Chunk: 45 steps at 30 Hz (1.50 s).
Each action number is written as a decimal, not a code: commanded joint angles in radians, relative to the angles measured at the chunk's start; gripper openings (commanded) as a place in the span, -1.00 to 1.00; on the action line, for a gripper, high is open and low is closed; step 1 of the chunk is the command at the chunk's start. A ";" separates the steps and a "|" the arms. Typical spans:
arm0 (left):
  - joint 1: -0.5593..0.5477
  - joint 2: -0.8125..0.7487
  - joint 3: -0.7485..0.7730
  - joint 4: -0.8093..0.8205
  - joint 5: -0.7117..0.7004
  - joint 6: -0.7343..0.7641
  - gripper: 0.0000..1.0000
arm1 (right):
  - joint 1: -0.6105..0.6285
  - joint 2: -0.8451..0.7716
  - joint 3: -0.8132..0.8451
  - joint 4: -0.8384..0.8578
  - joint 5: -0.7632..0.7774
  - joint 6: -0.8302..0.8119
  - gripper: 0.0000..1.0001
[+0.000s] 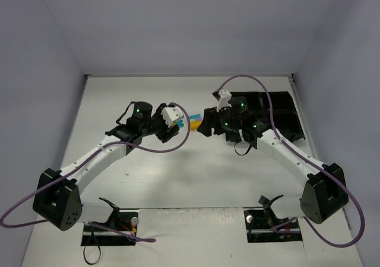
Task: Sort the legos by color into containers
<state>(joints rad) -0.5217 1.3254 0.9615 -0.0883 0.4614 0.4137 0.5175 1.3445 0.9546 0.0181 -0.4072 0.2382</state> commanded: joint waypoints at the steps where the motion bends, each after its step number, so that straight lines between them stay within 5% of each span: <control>1: 0.002 -0.075 -0.013 0.162 -0.001 -0.096 -0.60 | 0.012 -0.004 0.122 0.029 -0.016 0.105 0.19; 11: -0.009 -0.161 -0.047 0.222 0.028 -0.170 -0.60 | 0.113 0.108 0.269 0.039 0.016 0.240 0.16; 34: -0.021 -0.169 -0.066 0.242 0.057 -0.171 -0.60 | 0.125 0.168 0.288 0.149 -0.067 0.316 -0.05; 37: -0.021 -0.164 -0.064 0.240 0.054 -0.167 -0.60 | 0.127 0.173 0.283 0.158 -0.087 0.320 -0.23; 41: -0.023 -0.155 -0.063 0.240 0.054 -0.167 -0.62 | 0.125 0.162 0.282 0.158 -0.088 0.308 -0.84; 45: -0.021 -0.131 -0.066 0.217 0.039 -0.179 -1.00 | 0.107 0.134 0.279 0.154 -0.084 0.293 -1.00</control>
<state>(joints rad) -0.5415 1.1919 0.8822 0.0586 0.4934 0.2485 0.6346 1.5223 1.1976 0.1059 -0.4797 0.5480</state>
